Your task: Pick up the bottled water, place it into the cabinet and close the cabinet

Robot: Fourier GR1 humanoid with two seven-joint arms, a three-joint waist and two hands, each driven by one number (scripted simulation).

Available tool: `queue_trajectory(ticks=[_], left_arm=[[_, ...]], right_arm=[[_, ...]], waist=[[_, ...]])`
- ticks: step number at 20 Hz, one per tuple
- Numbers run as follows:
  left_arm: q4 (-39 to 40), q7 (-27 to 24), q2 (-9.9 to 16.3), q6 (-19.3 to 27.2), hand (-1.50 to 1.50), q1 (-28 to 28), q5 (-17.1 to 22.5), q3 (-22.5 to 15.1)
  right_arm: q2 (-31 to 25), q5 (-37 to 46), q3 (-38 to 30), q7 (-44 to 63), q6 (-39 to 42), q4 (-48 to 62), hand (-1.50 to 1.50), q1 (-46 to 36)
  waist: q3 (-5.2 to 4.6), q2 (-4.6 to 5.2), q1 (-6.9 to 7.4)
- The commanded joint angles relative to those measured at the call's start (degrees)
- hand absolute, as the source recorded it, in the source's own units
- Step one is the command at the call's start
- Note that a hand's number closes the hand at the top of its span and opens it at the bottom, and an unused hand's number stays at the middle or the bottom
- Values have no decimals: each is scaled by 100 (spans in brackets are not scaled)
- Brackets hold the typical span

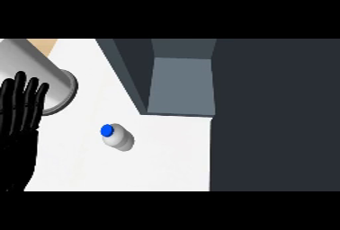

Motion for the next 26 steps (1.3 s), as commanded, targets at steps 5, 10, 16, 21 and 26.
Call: queue_trajectory(ticks=[5, 10, 16, 21, 26], left_arm=[[-69, -316, 187, -1375, -150, -126, 971, -871], [410, 1177, -189, -1311, -150, 933, 2152, -1280], [-614, 2007, 337, -1410, -150, 1392, 3083, -846], [-530, 1831, 291, -1597, -150, 1666, 2929, -793], [-322, 1380, 345, -2182, -150, 2076, 3158, -384]], right_arm=[[-226, 178, 115, -89, 233, -534, -150, 401], [433, -1277, 752, 891, 247, -467, -150, 1191], [372, -1446, 834, 1079, 313, -1141, -150, 1916], [442, -1261, 1253, 658, 464, -1188, -150, 2522], [389, -1404, 1062, 94, 819, -1068, -150, 2935]], waist=[[-1, -152, -368], [6, -146, -303], [5, -139, -232], [4, -136, -233], [3, -137, -230]])
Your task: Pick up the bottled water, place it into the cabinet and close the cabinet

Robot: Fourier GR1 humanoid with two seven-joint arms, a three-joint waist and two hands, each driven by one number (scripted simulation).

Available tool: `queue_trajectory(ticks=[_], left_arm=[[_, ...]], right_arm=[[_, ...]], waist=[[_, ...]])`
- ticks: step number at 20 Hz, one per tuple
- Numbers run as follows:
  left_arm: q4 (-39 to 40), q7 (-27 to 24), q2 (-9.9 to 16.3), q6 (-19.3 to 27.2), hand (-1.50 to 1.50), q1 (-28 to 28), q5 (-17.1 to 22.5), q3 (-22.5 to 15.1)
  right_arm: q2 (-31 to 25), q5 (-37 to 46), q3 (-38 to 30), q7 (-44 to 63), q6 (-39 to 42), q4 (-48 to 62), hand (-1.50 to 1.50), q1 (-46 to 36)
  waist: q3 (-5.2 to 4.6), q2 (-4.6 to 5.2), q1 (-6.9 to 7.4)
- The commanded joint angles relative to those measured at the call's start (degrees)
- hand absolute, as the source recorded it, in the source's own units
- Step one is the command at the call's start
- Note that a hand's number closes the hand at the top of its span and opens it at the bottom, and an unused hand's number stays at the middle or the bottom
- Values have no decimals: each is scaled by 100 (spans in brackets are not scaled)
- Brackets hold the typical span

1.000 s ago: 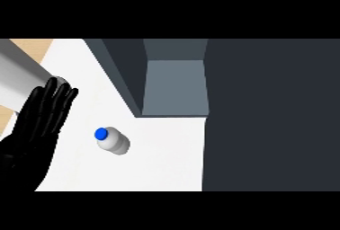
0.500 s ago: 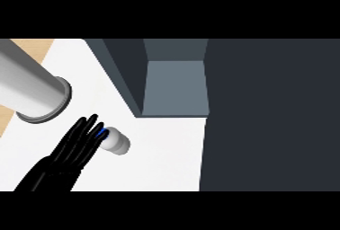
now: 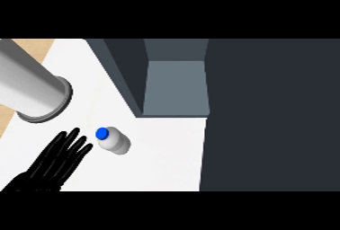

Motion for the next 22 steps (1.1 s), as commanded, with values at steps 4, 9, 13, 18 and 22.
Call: queue_trajectory(ticks=[4, 9, 13, 18, 22], left_arm=[[326, -210, 167, -582, -150, 219, 364, 636], [536, -656, 30, -1000, -150, 273, 176, 743], [884, -688, -44, -1096, -150, 122, 104, 910], [1016, -742, -215, -875, -150, 52, -112, 1063], [1832, -1109, -93, -1221, -150, -414, -379, 1334]], right_arm=[[-50, 43, 102, -197, 190, 0, -150, 301], [-215, -115, 108, -243, 272, -446, -150, 849], [-8, 169, 178, -253, -7, 22, -150, 169], [-257, -197, -165, -806, 487, 250, -150, 506], [-123, 174, 220, -876, 407, 227, -150, 725]], waist=[[0, 3, 2], [0, -1, -15], [0, 8, 10], [3, 4, -4], [0, 5, -17]])
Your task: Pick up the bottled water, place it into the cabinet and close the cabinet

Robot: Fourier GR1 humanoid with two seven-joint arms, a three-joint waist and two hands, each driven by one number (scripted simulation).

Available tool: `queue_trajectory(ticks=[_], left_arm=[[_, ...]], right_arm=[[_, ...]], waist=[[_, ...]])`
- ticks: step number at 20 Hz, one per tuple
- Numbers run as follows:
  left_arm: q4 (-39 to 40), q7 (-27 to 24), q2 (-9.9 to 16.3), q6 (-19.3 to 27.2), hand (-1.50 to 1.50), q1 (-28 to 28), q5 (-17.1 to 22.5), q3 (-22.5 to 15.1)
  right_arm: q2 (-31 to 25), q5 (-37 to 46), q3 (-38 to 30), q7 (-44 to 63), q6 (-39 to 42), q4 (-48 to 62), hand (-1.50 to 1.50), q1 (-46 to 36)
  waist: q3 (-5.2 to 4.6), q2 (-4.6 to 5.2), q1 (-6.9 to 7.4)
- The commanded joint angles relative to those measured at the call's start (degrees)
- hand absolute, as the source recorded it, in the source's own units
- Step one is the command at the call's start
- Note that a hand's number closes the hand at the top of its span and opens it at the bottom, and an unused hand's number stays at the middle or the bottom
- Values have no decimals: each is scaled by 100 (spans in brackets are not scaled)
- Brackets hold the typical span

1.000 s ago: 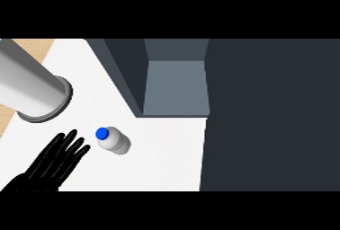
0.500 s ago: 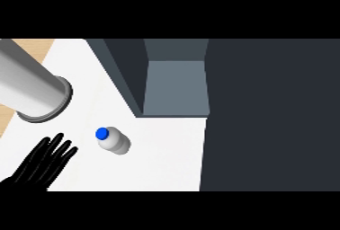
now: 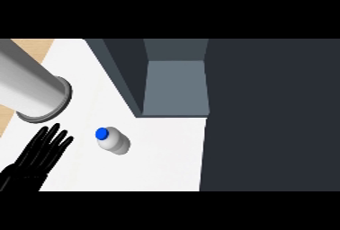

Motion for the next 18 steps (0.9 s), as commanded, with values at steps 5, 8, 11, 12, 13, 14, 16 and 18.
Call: queue_trajectory(ticks=[5, 8, 11, 12, 13, 14, 16, 18], left_arm=[[1043, -502, 362, -584, -150, -472, -195, 567], [1767, -789, 178, -316, -150, -1149, -877, 442], [2362, -1149, 37, -270, -150, -1483, -1421, 273], [2599, -1214, 293, -551, -150, -1416, -1252, 480], [2732, -1549, 170, -622, -150, -1323, -1444, 419], [2947, -1568, 190, -534, -150, -1574, -1547, 428], [3610, -1775, 244, -539, -150, -1846, -1748, 454], [3885, -1698, 203, -504, -150, -2011, -1801, 380]], right_arm=[[-27, 191, 314, -222, 67, -242, -150, 454], [-76, 57, 59, -131, 52, -1, -150, 0], [-38, 22, 131, -248, 56, -13, -150, 132], [10, 477, 671, -472, 89, -223, -150, 764], [-20, 278, 350, -883, 235, 270, -150, 578], [-195, -44, 89, -323, 175, -152, -150, 382], [-173, 155, 381, -799, 340, -178, -150, 972], [-17, 572, 598, -983, 261, 503, -150, 566]], waist=[[-1, -2, -7], [-1, 7, -9], [-1, 6, -26], [-2, 0, -44], [-1, 1, -29], [-2, 5, -24], [-3, 2, -74], [-2, 8, -53]])
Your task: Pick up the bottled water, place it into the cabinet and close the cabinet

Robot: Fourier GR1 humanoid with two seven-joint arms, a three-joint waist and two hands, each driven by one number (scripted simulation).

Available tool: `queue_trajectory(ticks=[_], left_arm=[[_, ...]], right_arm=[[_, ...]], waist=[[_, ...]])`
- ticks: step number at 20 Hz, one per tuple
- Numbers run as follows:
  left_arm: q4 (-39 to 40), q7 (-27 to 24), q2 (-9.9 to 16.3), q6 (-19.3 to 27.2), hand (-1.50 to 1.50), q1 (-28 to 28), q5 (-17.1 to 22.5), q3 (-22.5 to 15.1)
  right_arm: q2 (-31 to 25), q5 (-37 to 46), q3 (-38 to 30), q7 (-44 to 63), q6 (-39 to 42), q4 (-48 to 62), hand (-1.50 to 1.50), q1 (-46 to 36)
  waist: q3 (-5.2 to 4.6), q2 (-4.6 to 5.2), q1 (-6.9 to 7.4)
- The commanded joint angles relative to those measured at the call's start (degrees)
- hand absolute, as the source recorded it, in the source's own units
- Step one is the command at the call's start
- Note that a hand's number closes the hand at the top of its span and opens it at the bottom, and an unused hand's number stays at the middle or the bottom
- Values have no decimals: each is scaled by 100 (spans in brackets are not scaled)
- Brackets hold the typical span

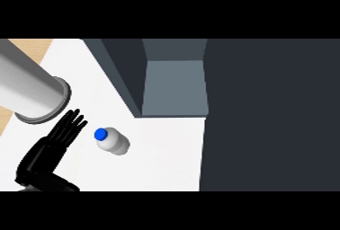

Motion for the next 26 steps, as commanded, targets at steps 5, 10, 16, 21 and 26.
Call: queue_trajectory(ticks=[5, 10, 16, 21, 26], left_arm=[[2092, -913, 35, 22, -150, -803, -647, 45], [3088, -1242, 80, -126, -150, -1249, -650, 121], [4493, -1760, 283, -303, -150, -1986, -826, 228], [5420, -2726, -8, 94, -150, -2328, -1409, -43], [5737, -2785, 8, -2, -150, -2583, -1358, -23]], right_arm=[[67, 196, 301, -280, -83, 24, -150, 142], [-161, -87, 78, -80, -26, -163, -150, 251], [-125, -77, 215, 12, -145, -241, -150, 248], [-279, -265, -118, -457, 151, 174, -150, 222], [-312, -457, -309, 58, -37, -16, -150, -257]], waist=[[-2, 8, -18], [-2, 9, -15], [-3, 12, -27], [-8, 30, -86], [-6, 30, -26]])
